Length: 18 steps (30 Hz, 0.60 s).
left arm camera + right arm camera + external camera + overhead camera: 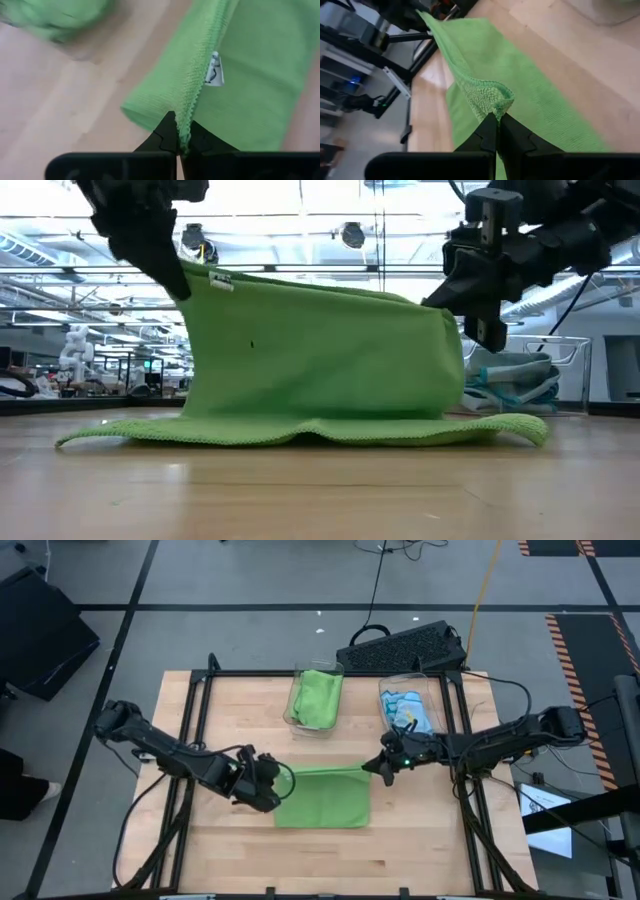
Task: Fold microfiber towels
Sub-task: Fold the green microfiber towel
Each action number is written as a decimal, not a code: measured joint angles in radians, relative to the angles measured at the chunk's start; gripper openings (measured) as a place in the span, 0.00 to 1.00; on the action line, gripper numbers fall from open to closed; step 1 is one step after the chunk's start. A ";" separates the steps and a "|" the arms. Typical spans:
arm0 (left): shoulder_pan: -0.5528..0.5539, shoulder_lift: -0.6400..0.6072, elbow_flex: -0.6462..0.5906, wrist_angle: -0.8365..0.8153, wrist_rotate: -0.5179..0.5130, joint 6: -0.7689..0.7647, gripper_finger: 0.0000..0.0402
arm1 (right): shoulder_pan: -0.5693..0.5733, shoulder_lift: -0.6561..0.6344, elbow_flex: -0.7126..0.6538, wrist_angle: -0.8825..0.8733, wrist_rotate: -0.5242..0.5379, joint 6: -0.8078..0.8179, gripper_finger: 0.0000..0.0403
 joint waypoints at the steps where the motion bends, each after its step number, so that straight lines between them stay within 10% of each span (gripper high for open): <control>1: -0.005 0.000 -0.015 0.033 0.020 -0.001 0.01 | 0.005 0.000 -0.012 0.019 -0.001 0.014 0.01; 18: -0.074 0.009 -0.092 0.178 0.062 -0.088 0.01 | 0.134 0.002 -0.073 0.098 0.006 0.122 0.01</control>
